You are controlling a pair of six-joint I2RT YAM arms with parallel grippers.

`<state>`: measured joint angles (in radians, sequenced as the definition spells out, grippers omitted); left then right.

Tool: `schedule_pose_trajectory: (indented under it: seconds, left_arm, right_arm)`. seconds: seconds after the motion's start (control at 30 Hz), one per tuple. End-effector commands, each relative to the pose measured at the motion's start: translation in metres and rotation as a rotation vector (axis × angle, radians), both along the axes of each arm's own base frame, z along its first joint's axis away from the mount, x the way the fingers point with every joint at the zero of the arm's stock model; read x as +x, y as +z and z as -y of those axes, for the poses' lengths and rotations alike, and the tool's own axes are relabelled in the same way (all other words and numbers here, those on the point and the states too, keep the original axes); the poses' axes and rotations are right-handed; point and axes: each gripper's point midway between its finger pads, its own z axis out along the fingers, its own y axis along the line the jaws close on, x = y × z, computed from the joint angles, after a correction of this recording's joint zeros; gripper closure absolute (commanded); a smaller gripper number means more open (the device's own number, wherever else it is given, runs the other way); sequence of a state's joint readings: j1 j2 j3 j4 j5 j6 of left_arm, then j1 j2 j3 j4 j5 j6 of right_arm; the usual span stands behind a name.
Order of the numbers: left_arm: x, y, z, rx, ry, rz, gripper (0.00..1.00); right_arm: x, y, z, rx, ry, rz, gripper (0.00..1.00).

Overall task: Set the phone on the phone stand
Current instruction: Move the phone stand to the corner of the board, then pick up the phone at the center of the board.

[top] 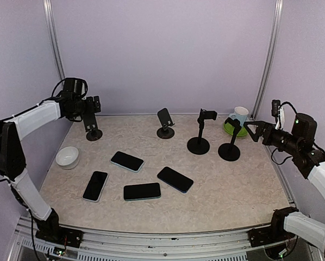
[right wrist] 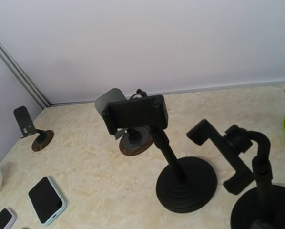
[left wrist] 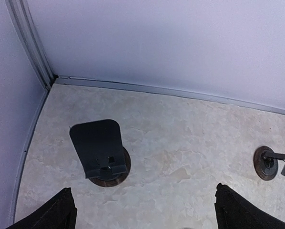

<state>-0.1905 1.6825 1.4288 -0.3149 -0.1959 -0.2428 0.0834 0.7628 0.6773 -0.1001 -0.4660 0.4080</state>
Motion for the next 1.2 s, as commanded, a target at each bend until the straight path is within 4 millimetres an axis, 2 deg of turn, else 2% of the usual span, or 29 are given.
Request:
schedule_pose_trajectory:
  seconds: [0.0,0.03,0.07,0.1,0.27,0.4,0.5,0.63,0.73,0.9,1.07,1.17]
  left_arm:
    - [-0.032,0.016,0.049,-0.164,-0.22,0.031,0.01]
    - [-0.037,0.014,0.053,-0.158,-0.228,0.02,0.01]
    - [-0.045,0.01,0.07,-0.149,-0.259,0.003,0.01]
    - [-0.051,0.004,0.079,-0.136,-0.267,-0.023,0.01]
    - [-0.082,-0.025,0.112,-0.133,-0.292,-0.119,0.01]
    - [-0.104,-0.031,0.135,-0.164,-0.319,-0.107,0.01]
    - [-0.113,-0.028,0.144,-0.169,-0.314,-0.087,0.01]
    - [-0.121,-0.01,0.161,-0.186,-0.331,-0.043,0.01]
    - [-0.123,-0.002,0.166,-0.161,-0.327,-0.047,0.01]
    - [-0.126,0.013,0.156,-0.179,-0.288,-0.002,0.01]
    - [-0.13,0.032,0.139,-0.266,-0.281,0.057,0.01]
    - [-0.13,0.031,0.135,-0.298,-0.293,0.041,0.01]
  right_arm:
    - [0.0,0.005,-0.002,-0.013,0.003,0.017,0.0]
    - [-0.001,0.005,-0.002,-0.013,0.001,0.018,0.0]
    - [-0.001,0.005,-0.002,-0.013,0.002,0.018,0.0]
    - [-0.001,0.005,-0.002,-0.013,0.004,0.02,0.0]
    - [-0.004,0.005,-0.009,-0.018,0.05,0.03,0.0]
    - [-0.007,0.008,-0.023,-0.017,0.117,0.043,0.0]
    - [-0.011,0.009,-0.035,-0.045,0.161,0.06,0.0]
    - [-0.017,0.014,-0.055,-0.093,0.215,0.084,0.0]
    - [-0.027,0.026,-0.071,-0.136,0.258,0.137,0.0]
    - [-0.048,0.036,-0.098,-0.164,0.368,0.197,0.0]
    - [-0.057,0.016,-0.135,-0.22,0.497,0.141,0.0]
    - [-0.057,-0.004,-0.156,-0.288,0.538,0.087,0.0]
